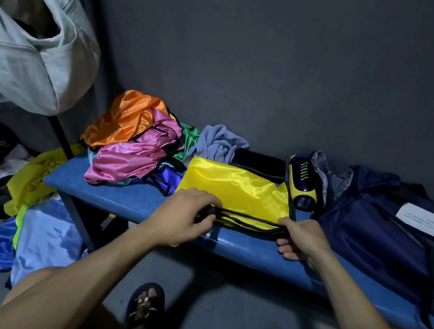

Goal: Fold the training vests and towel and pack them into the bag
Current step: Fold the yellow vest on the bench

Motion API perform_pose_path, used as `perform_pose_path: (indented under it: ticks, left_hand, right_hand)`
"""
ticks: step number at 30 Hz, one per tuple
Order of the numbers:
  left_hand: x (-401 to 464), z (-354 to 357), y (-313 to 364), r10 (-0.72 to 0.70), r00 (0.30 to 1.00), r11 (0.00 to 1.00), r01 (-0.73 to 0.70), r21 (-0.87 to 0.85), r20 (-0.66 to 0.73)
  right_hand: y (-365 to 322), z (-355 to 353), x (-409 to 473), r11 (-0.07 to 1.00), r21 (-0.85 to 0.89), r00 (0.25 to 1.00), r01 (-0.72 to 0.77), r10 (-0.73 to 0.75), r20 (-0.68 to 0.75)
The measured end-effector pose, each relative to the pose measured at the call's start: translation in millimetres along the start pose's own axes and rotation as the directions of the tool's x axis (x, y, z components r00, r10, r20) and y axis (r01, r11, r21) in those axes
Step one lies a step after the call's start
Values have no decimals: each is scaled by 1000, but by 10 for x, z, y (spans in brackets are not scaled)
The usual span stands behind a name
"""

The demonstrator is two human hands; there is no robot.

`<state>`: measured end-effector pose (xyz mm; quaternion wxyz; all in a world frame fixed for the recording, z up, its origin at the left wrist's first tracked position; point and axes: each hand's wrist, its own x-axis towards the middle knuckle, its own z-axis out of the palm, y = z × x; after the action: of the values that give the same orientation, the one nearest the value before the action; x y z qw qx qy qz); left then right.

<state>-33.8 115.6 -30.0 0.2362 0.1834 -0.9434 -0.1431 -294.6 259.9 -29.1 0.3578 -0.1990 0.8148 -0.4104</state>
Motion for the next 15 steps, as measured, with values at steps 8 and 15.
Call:
perform_pose_path:
  ticks: [8,15]
  left_hand:
    - [-99,-198,-397,-164,972,986,159,42,170]
    - [-13,-211,-358,-269,920,887,120,445,287]
  right_hand:
    - [-29,-103,-62,974,-227,990,-10,42,137]
    - [-108,-126,-284,880,-473,907,-41,231,351]
